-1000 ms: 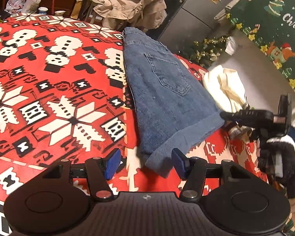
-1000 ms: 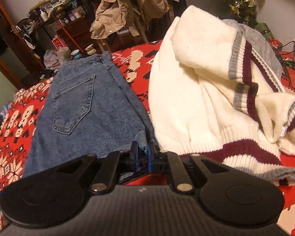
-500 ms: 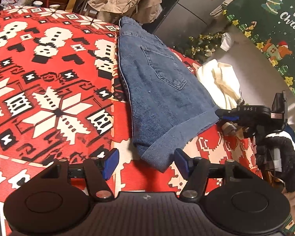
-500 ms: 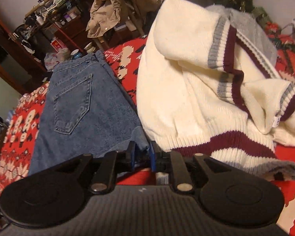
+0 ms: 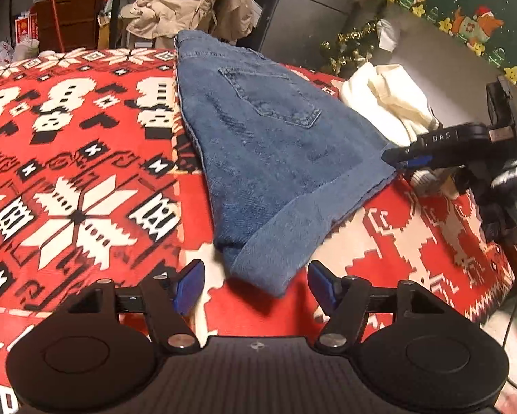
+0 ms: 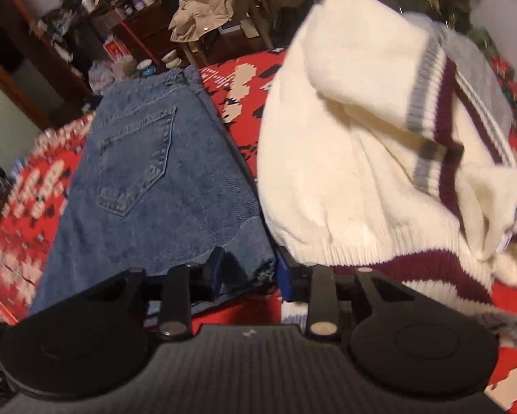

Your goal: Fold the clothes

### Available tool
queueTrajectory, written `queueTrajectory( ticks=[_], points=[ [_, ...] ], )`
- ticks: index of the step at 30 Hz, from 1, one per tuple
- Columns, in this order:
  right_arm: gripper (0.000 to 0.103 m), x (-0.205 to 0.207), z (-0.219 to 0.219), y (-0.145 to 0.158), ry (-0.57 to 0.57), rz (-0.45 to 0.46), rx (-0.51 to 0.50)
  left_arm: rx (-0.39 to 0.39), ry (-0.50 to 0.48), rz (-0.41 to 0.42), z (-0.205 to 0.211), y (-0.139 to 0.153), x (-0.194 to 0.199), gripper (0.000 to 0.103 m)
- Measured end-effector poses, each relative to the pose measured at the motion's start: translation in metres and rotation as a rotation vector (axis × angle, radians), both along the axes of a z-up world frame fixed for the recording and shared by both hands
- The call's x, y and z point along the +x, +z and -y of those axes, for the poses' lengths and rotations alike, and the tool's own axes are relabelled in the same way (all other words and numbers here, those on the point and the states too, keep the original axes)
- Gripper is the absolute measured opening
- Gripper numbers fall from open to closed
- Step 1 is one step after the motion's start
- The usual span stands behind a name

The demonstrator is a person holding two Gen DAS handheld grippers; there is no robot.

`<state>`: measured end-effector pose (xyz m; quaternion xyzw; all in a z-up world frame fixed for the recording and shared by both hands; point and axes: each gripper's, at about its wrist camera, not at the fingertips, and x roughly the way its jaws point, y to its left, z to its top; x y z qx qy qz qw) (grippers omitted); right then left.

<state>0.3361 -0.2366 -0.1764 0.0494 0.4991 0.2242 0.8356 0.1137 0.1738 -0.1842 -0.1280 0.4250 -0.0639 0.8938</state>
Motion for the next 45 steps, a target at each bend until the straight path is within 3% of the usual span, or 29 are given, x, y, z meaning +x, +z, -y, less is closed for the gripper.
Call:
queueTrajectory(
  ticks=[2,4,7,9,13,15,19,21,24,26,30,33,36,37,42,45],
  points=[
    [0.034,-0.004,-0.003,0.000,-0.009,0.026,-0.021,0.013,0.012,0.010,0.003,0.000,0.003,0.060],
    [0.031,-0.008,-0.002,0.000,-0.021,0.040,-0.016,0.085,-0.013,0.021,0.013,0.000,0.005,0.051],
    [0.025,-0.010,0.004,0.000,-0.051,0.034,0.017,0.187,-0.033,0.039,0.026,-0.001,0.003,0.033],
    [0.022,-0.011,0.009,-0.001,-0.075,0.028,0.043,0.211,-0.015,0.056,0.029,-0.003,0.001,0.022],
    [0.014,-0.016,0.010,-0.001,-0.094,0.040,0.061,0.246,0.010,0.097,0.033,0.003,-0.004,0.016],
    [0.012,-0.019,0.012,0.003,-0.103,0.027,0.082,0.223,0.030,0.129,0.024,0.019,-0.008,0.016],
    [0.010,-0.033,0.019,0.024,-0.124,-0.020,0.195,0.189,0.058,0.165,-0.010,0.058,-0.018,0.015],
    [0.010,-0.054,0.019,0.039,-0.130,-0.025,0.250,0.189,0.050,0.155,-0.027,0.069,-0.028,0.008],
    [0.010,-0.092,0.015,0.048,-0.140,-0.041,0.317,0.210,0.050,0.132,-0.050,0.077,-0.044,0.007],
    [0.010,-0.120,0.011,0.047,-0.147,-0.052,0.352,0.225,0.055,0.082,-0.061,0.062,-0.055,0.007],
    [0.010,-0.169,-0.004,0.022,-0.170,-0.048,0.317,0.188,0.080,-0.029,-0.074,0.026,-0.068,0.004],
    [0.010,-0.180,-0.004,0.006,-0.204,-0.028,0.267,0.201,0.104,-0.079,-0.078,0.009,-0.077,0.004],
    [0.011,-0.183,0.003,-0.001,-0.225,-0.028,0.312,0.153,0.137,-0.057,-0.086,0.013,-0.084,0.006],
    [0.016,-0.186,0.004,-0.001,-0.220,-0.012,0.318,0.145,0.141,-0.038,-0.086,0.016,-0.086,0.007],
    [0.029,-0.193,0.015,0.000,-0.207,0.050,0.341,0.230,0.101,0.005,-0.071,0.017,-0.080,0.027],
    [0.032,-0.195,0.023,-0.003,-0.226,0.064,0.337,0.266,0.091,-0.027,-0.065,0.008,-0.073,0.027]
  ],
)
